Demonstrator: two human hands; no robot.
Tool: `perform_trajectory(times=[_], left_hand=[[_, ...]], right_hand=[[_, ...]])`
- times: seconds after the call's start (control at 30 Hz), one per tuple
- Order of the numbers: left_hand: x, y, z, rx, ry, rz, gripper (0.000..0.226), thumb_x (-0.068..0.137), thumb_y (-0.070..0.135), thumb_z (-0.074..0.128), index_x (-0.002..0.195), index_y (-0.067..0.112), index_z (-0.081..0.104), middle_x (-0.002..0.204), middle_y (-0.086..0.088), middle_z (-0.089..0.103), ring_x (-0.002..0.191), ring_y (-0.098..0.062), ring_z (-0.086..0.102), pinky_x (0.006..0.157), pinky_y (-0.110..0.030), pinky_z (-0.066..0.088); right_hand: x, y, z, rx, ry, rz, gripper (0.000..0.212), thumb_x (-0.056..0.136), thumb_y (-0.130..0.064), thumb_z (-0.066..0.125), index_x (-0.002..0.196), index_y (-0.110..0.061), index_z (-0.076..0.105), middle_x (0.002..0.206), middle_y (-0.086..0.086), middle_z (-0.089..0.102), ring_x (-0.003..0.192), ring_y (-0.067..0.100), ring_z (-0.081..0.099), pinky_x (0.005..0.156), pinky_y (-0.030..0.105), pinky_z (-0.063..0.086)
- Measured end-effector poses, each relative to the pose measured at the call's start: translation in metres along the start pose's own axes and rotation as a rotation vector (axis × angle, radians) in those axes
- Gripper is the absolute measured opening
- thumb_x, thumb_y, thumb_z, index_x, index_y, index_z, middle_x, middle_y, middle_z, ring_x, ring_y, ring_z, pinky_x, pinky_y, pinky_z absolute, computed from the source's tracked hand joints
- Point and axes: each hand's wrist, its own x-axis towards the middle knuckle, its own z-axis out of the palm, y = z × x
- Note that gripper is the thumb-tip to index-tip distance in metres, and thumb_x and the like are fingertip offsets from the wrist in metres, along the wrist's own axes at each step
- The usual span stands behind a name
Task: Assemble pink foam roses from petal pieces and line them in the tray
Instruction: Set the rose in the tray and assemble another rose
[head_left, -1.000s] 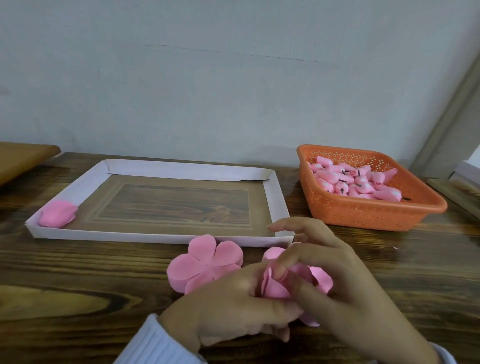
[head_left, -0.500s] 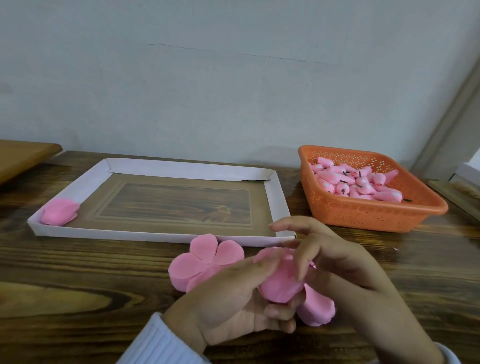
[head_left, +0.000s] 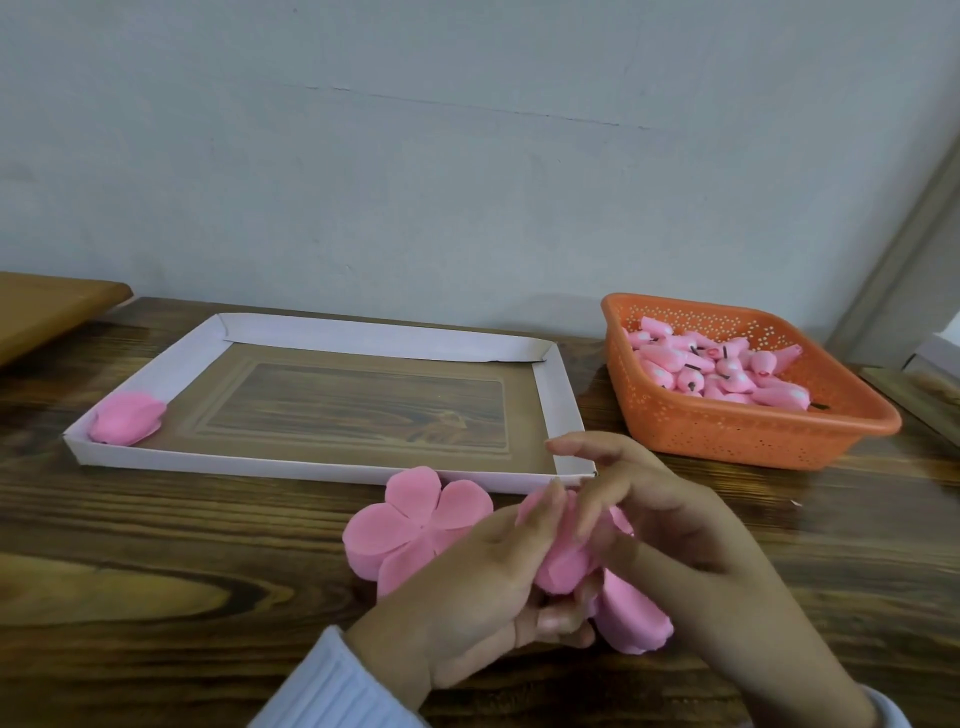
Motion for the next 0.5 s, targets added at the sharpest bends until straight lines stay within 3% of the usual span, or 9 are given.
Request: perform_trajectory(times=[0.07, 0.13, 0.23, 0.33, 0.43, 0.5], left_hand=[[-0.001, -0.001, -0.001, -0.058, -0.068, 0.033, 0.053, 0.073, 0.064, 0.062, 0.100, 0.019, 0.064, 0.072, 0.004, 0.055, 0.057, -0.005, 0.044, 0.068, -0.024, 0.051], [-0.002, 0.000, -0.003, -0.006, -0.068, 0.063, 0.049, 0.077, 0.043, 0.073, 0.111, 0.012, 0.057, 0.076, 0.005, 0.060, 0.065, -0.006, 0.053, 0.070, -0.024, 0.053], [0.001, -0.003, -0.004, 0.312, 0.163, 0.143, 0.026, 0.077, 0.018, 0.074, 0.103, 0.022, 0.067, 0.083, -0.006, 0.068, 0.079, -0.016, 0.065, 0.072, -0.031, 0.056], [0.003, -0.004, -0.004, 0.409, 0.292, 0.265, 0.015, 0.073, 0.019, 0.070, 0.086, 0.026, 0.069, 0.076, 0.000, 0.068, 0.077, -0.015, 0.067, 0.068, -0.033, 0.054], [0.003, -0.005, -0.007, 0.476, 0.401, 0.288, 0.022, 0.066, 0.027, 0.067, 0.088, 0.024, 0.067, 0.084, -0.018, 0.067, 0.087, -0.036, 0.067, 0.078, -0.058, 0.054], [0.002, -0.004, -0.005, 0.502, 0.417, 0.290, 0.025, 0.065, 0.028, 0.065, 0.088, 0.019, 0.065, 0.088, -0.025, 0.064, 0.090, -0.042, 0.064, 0.080, -0.065, 0.050]], right_hand=[[0.000, 0.003, 0.002, -0.084, 0.079, 0.008, 0.014, 0.080, -0.019, 0.066, 0.087, -0.031, 0.067, 0.124, -0.008, 0.061, 0.128, 0.012, 0.050, 0.089, 0.019, 0.049], [0.000, 0.006, 0.003, -0.117, 0.173, 0.012, 0.028, 0.079, -0.015, 0.067, 0.098, -0.036, 0.063, 0.125, -0.011, 0.060, 0.117, 0.012, 0.058, 0.093, 0.022, 0.048], [0.002, 0.006, 0.007, -0.107, 0.232, -0.012, 0.027, 0.083, -0.023, 0.066, 0.106, -0.035, 0.063, 0.120, -0.009, 0.063, 0.109, 0.014, 0.062, 0.098, 0.035, 0.047], [0.002, 0.005, 0.012, -0.177, 0.206, -0.059, 0.024, 0.084, -0.035, 0.059, 0.105, -0.034, 0.070, 0.122, -0.009, 0.061, 0.123, 0.013, 0.054, 0.097, 0.025, 0.045], [0.001, 0.005, 0.015, -0.328, 0.182, -0.085, 0.025, 0.086, -0.038, 0.056, 0.105, -0.036, 0.072, 0.125, -0.011, 0.059, 0.131, 0.013, 0.046, 0.099, 0.017, 0.039], [0.001, 0.006, 0.016, -0.382, 0.171, -0.093, 0.023, 0.087, -0.038, 0.056, 0.103, -0.037, 0.072, 0.126, -0.009, 0.059, 0.132, 0.014, 0.046, 0.100, 0.018, 0.038]])
